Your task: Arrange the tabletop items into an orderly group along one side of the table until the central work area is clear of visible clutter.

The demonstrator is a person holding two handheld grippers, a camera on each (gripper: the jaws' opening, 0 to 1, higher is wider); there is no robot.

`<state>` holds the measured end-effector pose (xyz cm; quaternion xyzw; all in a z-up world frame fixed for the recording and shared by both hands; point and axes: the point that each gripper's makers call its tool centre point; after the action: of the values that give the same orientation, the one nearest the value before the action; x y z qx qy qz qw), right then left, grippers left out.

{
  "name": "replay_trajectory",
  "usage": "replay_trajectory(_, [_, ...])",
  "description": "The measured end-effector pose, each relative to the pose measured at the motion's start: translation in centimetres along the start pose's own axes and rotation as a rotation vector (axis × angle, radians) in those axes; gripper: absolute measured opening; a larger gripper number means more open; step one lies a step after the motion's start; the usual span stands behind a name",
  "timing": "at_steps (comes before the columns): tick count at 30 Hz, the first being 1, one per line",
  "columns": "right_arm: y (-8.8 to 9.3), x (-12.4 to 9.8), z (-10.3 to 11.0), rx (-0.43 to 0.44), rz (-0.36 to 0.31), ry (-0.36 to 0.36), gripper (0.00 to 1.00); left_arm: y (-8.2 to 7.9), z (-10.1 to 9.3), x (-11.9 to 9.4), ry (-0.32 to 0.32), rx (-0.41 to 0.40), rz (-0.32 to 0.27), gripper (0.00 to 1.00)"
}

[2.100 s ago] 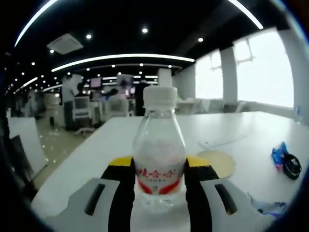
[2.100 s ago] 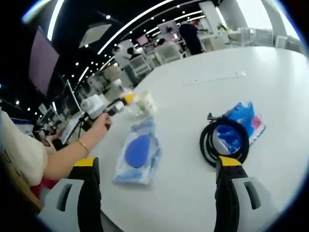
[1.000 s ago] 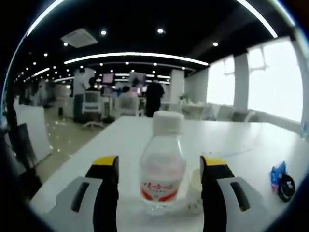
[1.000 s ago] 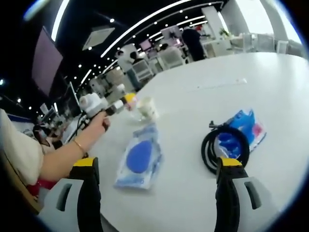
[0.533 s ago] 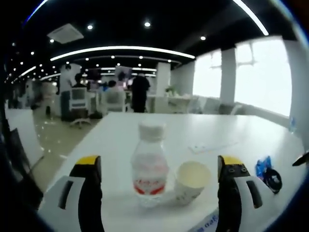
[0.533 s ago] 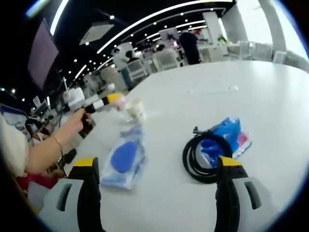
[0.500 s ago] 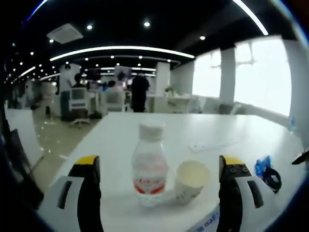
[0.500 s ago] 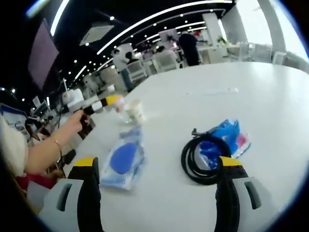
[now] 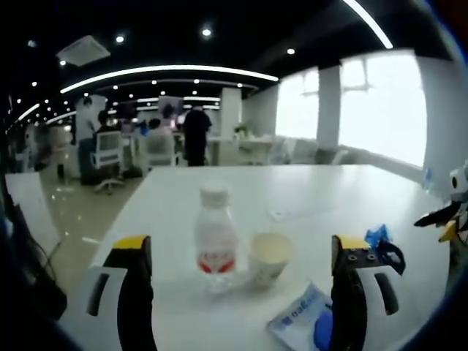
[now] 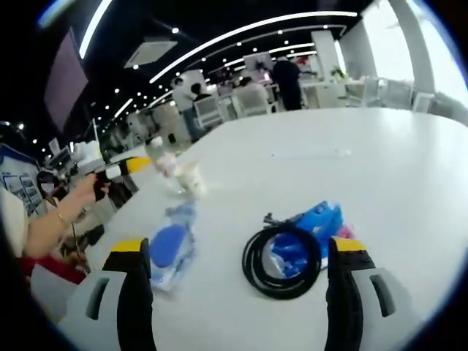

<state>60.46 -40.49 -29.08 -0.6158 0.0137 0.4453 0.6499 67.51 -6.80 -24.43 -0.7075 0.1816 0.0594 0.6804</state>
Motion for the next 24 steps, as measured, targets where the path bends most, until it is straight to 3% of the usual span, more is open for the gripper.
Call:
replay_trajectory(2, [0.1, 0.2, -0.1, -0.002, 0.004, -0.001, 0.98, 0.3, -0.1, -0.4, 0.013, -0.005, 0.007, 0.99])
replay_trajectory(6, [-0.2, 0.7, 0.1, 0.074, -0.024, -0.062, 0.95, 1.0, -0.6, -1.7, 0.032, 0.027, 0.042, 0.99])
replay_trajectory(14, [0.9, 2.1, -0.9, 0.010, 0.020, -0.031, 0.89, 1.7, -2.2, -4.6, 0.106, -0.020, 0.057, 0.99])
replay_trajectory(24, [1.5, 3.3, -3.3, -0.045, 0.042, 0.028, 0.74, 3.0, -4.8, -7.6, 0.185, 0.049, 0.101, 0.99])
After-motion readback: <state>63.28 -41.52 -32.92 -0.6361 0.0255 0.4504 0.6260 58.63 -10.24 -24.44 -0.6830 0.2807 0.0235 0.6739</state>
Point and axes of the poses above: the point that each gripper's makers call its tool centre point, and the gripper's own axes: x roughly forward along the fingers, z roughly to its left, y roughly out of its underside, and after that the axes turned 6 degrees about z, right-handed
